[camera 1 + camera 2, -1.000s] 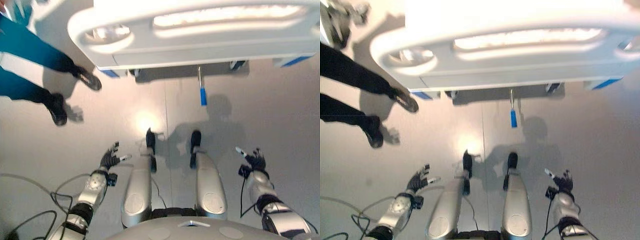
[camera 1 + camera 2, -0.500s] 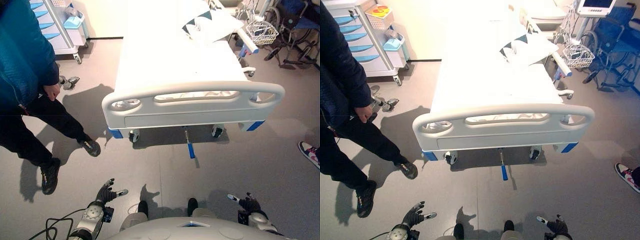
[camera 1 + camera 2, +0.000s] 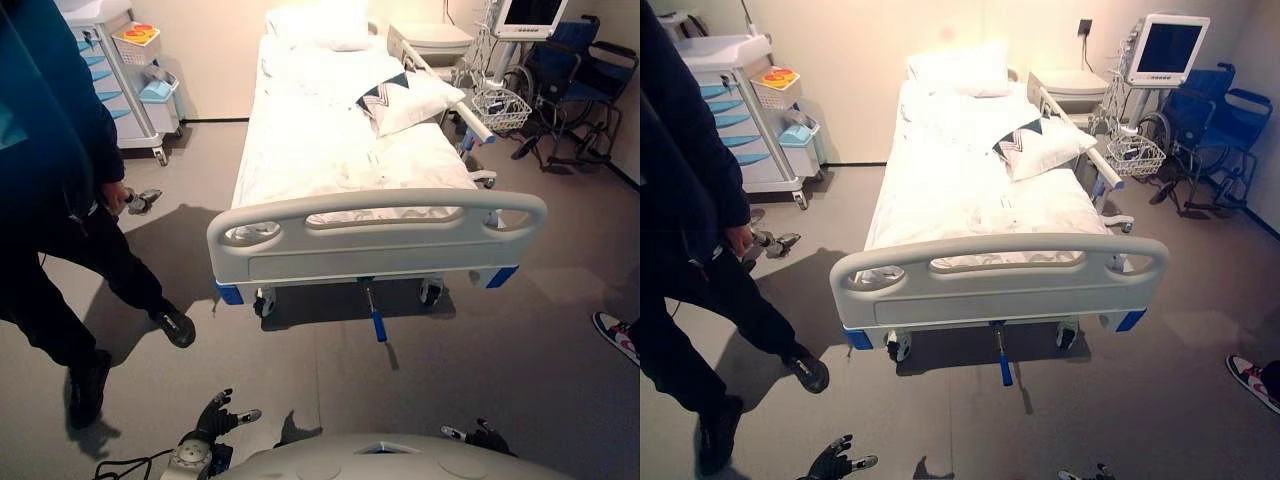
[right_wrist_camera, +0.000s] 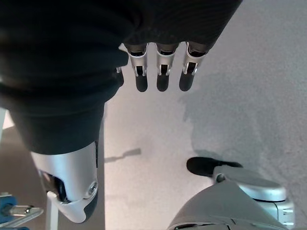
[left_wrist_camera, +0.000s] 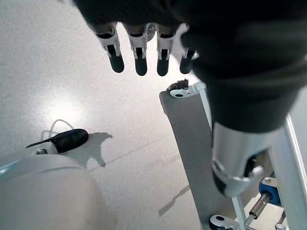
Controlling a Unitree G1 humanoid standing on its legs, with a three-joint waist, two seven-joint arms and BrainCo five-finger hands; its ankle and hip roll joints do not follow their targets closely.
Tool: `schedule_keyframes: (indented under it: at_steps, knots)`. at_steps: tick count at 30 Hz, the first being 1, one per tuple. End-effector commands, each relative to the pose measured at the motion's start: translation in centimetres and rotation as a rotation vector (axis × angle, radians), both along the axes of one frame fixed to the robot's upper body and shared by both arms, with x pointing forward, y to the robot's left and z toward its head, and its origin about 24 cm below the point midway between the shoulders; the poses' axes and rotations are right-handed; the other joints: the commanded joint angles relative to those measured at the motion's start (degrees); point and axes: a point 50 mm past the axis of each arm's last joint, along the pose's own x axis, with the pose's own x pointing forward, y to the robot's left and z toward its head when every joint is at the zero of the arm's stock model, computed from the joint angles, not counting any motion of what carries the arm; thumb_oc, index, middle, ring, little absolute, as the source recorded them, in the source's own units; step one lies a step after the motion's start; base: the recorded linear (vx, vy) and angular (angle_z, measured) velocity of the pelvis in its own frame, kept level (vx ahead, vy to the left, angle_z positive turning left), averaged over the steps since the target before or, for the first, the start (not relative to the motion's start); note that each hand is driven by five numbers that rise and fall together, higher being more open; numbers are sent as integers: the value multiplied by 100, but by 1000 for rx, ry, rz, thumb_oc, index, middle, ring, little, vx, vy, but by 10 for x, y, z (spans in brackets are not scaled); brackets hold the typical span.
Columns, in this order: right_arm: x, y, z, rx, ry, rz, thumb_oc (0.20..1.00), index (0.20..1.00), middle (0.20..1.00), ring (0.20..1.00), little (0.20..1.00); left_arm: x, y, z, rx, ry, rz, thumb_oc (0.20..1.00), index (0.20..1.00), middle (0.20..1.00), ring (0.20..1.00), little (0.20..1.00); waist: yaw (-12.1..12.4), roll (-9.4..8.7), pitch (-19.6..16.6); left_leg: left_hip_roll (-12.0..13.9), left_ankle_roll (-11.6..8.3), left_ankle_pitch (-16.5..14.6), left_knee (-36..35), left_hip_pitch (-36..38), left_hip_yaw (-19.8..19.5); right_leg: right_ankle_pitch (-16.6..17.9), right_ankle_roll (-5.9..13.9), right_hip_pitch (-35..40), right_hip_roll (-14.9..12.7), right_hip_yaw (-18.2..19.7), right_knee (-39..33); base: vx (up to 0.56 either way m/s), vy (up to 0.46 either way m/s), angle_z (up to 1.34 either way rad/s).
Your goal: Raise the hospital bed
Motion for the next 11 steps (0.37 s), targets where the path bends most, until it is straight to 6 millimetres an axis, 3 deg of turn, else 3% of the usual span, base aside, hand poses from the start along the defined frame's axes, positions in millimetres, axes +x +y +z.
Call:
schedule_keyframes:
  at_steps: [1,11]
  knots:
    - [26,0,4,-8,-52,56,1000,1000,1000,1000,1000,18,2,2,18,-32,26,1000,1000,1000,1000,1000,60,-67,185,-120,67,-215,250,-29,-85,-149,417,-42,-157,-94,514,0,0,0]
    - [25,1,4,2,-51,49,1000,1000,1000,1000,1000,19,0,3,5,-44,35,1000,1000,1000,1000,1000,73,-78,116,-101,62,-255,237,39,-105,-205,414,46,-158,-99,477,0,0,0]
